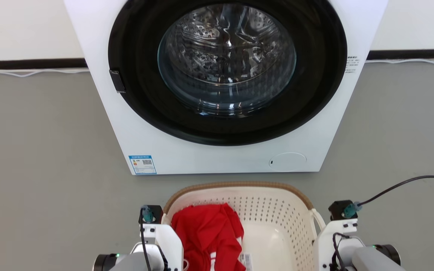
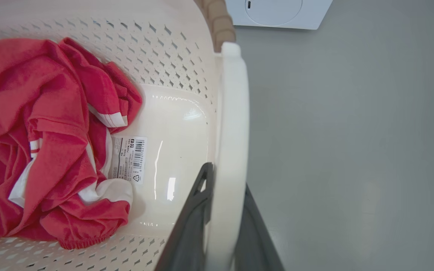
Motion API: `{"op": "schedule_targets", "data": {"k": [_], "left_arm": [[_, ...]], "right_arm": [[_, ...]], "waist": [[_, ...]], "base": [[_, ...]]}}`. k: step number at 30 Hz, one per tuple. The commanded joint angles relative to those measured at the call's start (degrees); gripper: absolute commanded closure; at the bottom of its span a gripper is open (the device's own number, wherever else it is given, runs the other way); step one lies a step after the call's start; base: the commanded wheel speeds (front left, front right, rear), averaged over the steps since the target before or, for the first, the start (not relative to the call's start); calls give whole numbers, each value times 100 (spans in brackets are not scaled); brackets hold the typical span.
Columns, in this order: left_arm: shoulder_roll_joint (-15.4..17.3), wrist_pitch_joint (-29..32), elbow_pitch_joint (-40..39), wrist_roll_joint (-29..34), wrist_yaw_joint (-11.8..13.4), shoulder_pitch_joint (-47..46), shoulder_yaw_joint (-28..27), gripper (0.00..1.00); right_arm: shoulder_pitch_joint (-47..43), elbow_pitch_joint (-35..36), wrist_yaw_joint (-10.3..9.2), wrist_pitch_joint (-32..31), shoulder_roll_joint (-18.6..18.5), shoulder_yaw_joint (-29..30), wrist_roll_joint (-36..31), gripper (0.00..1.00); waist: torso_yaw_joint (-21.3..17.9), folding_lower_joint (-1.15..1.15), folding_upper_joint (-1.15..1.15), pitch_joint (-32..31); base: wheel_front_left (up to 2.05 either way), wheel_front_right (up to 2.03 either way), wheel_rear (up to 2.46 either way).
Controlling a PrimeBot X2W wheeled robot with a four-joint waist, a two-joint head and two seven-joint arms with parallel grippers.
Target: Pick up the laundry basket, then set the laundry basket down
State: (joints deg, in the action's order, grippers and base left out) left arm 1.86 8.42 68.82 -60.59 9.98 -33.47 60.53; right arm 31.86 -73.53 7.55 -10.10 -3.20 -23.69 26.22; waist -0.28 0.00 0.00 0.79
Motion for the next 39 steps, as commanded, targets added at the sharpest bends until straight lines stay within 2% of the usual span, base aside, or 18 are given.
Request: {"op": "schedule_targets", "data": {"k": [1,39], "left_arm": [[101,-34,-82,-35,-37,-135,-69,100],[101,122,-88,-489,-44,-114,329,100]], "right_arm": [[-7,128,-6,-18,33,-172,26,100],[28,40,-6,-115,33,-829,675,100]], "waist": [[-2,0,0,-46],[-104,0,0,-157]], "base": [[0,0,0],[0,0,0]]}}
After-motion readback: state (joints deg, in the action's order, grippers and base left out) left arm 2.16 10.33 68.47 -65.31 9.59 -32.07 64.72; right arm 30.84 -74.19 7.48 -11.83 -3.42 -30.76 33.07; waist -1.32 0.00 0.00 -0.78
